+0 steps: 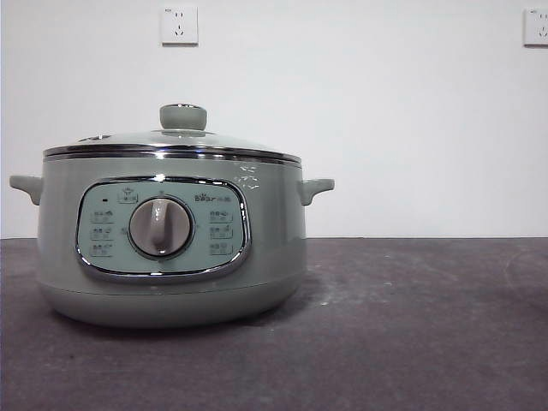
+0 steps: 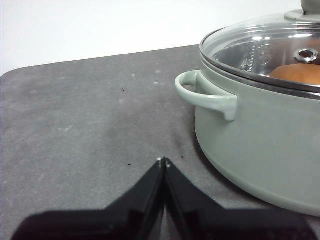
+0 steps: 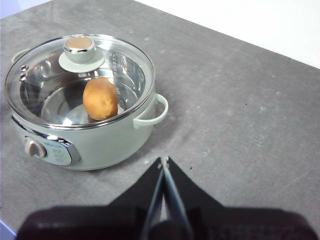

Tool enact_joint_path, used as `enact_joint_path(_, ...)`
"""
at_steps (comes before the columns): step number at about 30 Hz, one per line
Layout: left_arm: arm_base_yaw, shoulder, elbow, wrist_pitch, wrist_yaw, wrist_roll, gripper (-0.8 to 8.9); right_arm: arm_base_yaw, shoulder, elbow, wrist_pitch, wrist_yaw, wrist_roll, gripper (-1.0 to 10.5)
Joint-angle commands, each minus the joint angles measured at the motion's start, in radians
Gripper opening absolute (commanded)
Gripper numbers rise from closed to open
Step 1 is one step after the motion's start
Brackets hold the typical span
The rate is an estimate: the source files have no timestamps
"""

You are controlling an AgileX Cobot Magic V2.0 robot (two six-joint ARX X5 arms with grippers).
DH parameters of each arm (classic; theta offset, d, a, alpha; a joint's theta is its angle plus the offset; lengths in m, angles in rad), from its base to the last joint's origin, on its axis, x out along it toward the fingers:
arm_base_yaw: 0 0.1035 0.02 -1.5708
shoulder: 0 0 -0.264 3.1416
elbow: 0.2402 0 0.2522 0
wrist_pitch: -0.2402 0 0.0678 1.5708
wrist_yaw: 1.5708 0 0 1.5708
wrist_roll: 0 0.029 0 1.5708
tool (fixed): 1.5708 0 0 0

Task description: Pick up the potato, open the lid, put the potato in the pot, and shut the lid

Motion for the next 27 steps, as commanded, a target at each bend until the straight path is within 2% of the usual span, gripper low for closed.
enact_joint_path(1,0.003,-0.003,-0.017,0.005,-0.002,0.003,-0.03,0.000,-0.002,-0.004,0.005,0.003,0.012,0.0)
enact_joint_path(18,0.003,-0.003,-0.017,0.004,-0.002,0.003,-0.03,-0.002,-0.018,-0.004,0.003,0.008,0.004,0.0)
enact_joint_path(20,0.003,-0.003,-0.017,0.004,-0.002,0.003,-0.03,-0.023,-0.046,-0.004,-0.003,0.030,0.003,0.0)
enact_joint_path(23,0.003,-0.003,-0.017,0.004,-0.002,0.003,-0.03,-0.076,-0.083,-0.007,0.000,0.012,-0.003,0.0)
enact_joint_path(25,0.003,-0.003,-0.017,0.004,-0.002,0.003,-0.03,-0.134,-0.111,-0.021,0.013,-0.017,-0.016,0.0)
enact_joint_path(27,0.003,-0.003,-0.017,0.004,-0.002,0.003,-0.03,-0.217,-0.160,-0.056,0.044,-0.090,-0.047,0.0)
